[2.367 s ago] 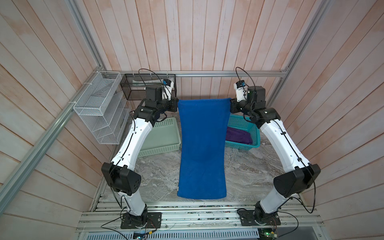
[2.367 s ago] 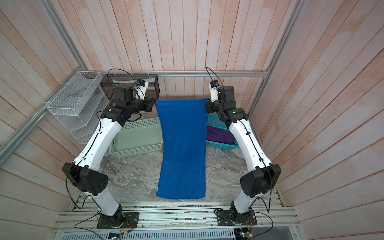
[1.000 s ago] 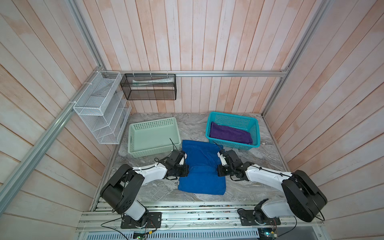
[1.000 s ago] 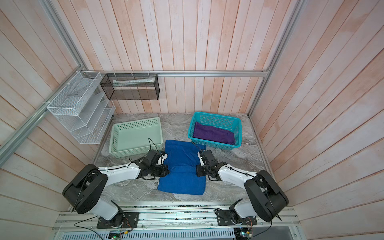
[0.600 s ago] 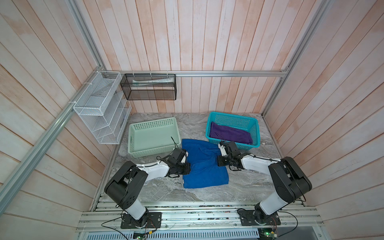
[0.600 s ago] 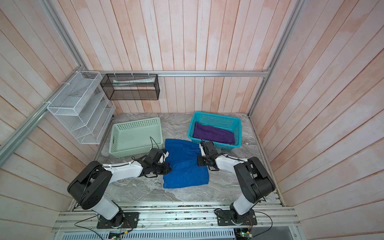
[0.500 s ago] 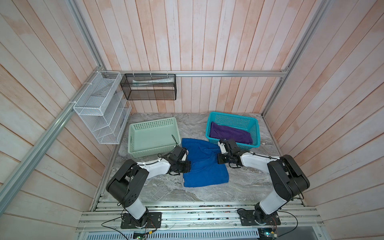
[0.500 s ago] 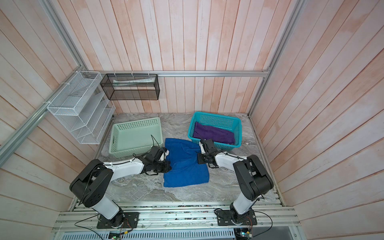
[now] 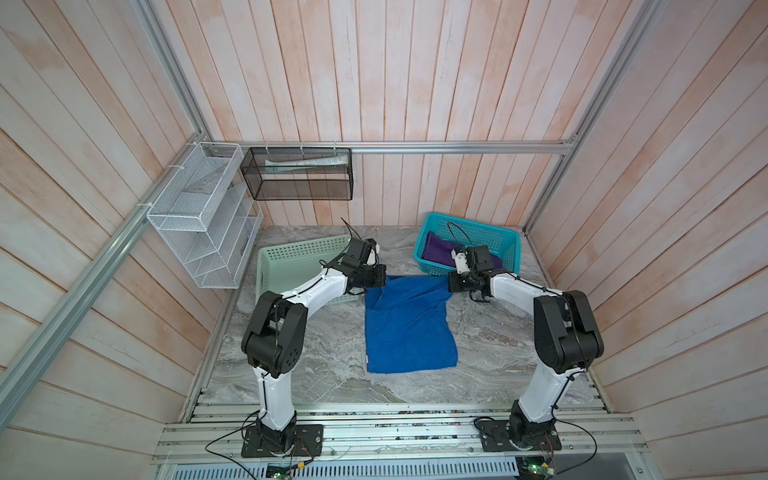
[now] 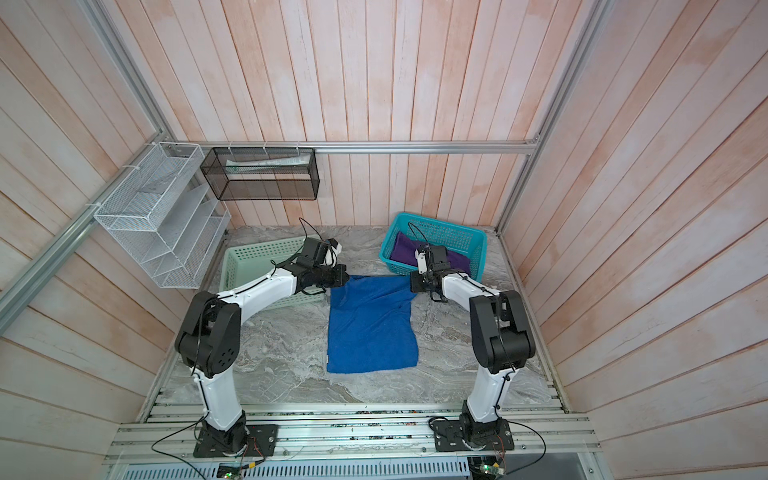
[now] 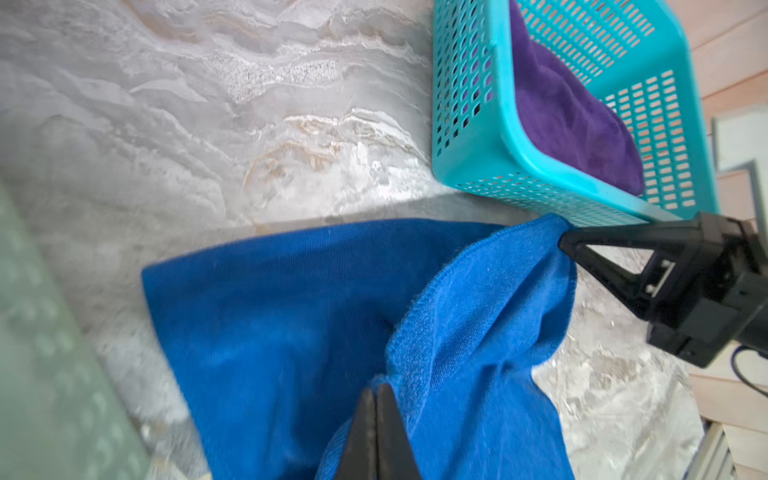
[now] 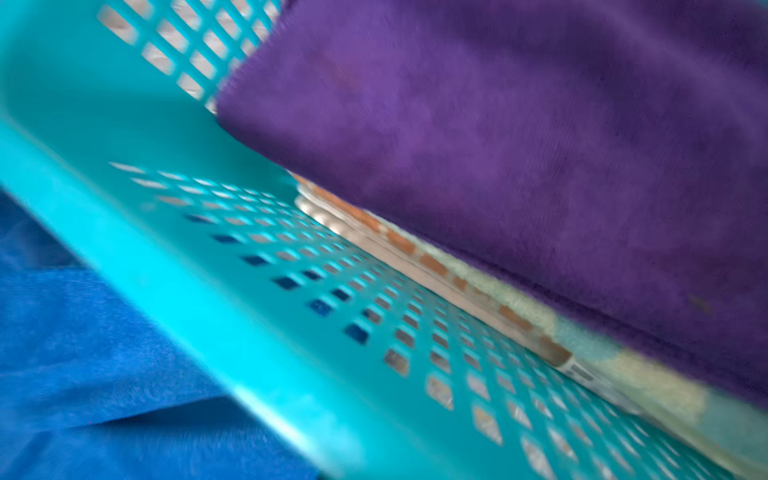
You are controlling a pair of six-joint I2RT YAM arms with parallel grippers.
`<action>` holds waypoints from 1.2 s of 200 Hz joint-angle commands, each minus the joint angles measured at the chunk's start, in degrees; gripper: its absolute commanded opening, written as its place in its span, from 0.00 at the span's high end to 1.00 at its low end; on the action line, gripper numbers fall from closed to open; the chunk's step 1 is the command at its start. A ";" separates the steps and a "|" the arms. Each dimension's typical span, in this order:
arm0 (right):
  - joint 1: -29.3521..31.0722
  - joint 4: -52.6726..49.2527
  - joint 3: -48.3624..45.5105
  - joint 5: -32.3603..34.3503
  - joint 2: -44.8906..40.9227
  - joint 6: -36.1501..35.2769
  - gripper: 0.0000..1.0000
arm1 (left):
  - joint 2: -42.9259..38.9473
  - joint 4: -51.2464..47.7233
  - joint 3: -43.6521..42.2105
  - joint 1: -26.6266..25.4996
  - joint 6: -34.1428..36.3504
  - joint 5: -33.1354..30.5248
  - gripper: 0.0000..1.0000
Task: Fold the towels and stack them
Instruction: 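Fold the near edge over toward the far edge with both grippers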
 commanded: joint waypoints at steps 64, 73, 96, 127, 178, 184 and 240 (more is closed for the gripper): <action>-1.36 -1.18 12.08 -3.04 -3.29 -2.22 1.00 | 4.20 -8.54 20.31 5.75 6.47 -0.83 1.00; -1.37 -0.07 12.79 -3.33 -4.21 -2.39 1.00 | 3.43 -8.86 21.42 6.64 7.06 -0.80 1.00; -1.37 0.26 16.98 -2.93 -4.44 -2.78 1.00 | 3.11 -10.94 26.71 8.62 8.49 -0.51 1.00; -1.37 -2.58 25.18 -2.38 -3.19 -3.34 1.00 | 3.44 -13.49 33.73 10.17 9.84 -0.39 1.00; -1.37 -5.49 32.28 -2.51 -2.57 -5.85 1.00 | 2.49 -14.51 35.76 10.91 10.47 0.13 1.00; -1.37 -6.14 32.30 -2.62 -2.62 -6.01 1.00 | 2.01 -14.16 34.60 10.88 10.22 0.51 1.00; -0.87 -4.06 14.09 -5.62 -11.86 -3.52 1.00 | -10.32 -5.92 10.26 10.23 7.26 3.44 1.00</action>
